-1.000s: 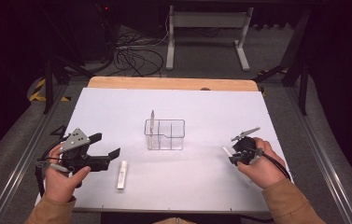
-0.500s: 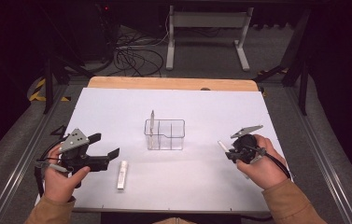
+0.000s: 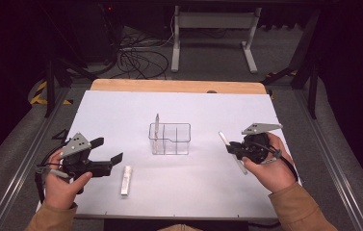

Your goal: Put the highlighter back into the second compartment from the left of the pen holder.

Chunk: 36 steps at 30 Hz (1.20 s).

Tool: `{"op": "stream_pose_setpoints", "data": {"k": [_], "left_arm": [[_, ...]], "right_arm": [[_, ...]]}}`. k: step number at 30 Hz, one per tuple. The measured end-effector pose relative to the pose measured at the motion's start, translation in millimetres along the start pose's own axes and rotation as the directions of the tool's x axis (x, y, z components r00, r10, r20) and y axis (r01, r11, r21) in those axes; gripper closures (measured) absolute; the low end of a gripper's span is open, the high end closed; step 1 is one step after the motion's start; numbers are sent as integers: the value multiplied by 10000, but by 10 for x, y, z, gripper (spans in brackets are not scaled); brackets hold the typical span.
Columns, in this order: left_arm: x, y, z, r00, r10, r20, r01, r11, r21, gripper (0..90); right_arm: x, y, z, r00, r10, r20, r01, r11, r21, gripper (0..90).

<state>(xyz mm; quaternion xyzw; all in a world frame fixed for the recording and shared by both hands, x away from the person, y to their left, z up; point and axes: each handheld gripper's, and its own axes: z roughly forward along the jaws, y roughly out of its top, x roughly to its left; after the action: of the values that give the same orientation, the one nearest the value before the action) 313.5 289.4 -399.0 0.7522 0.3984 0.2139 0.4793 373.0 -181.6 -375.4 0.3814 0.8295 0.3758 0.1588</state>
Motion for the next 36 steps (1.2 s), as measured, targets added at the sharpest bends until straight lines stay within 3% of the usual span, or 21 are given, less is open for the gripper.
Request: {"op": "stream_pose_setpoints", "data": {"k": [7,10,14,26,36], "left_arm": [[0,-2,-5,10000,-35,18,35,10000,-18,122],[2,-1,-8,9999,-87,53,87,10000,3,123],[6,-1,-9,10000,-74,57,75,10000,-29,122],[11,-5,-18,10000,-90,25,90,10000,-34,122],[11,-8,-20,10000,-46,7,46,10000,-25,122]], "right_arm": [[57,112,-56,9983,63,-584,-134,9925,-1215,792],[76,156,-65,9933,18,-1159,-224,9841,-1762,792],[84,212,-67,9880,-38,-1544,-331,9712,-2358,793],[107,317,-42,9819,-69,-1893,-658,9247,-3748,792],[172,363,17,9817,-360,-1868,-483,9027,-4275,792]]}}
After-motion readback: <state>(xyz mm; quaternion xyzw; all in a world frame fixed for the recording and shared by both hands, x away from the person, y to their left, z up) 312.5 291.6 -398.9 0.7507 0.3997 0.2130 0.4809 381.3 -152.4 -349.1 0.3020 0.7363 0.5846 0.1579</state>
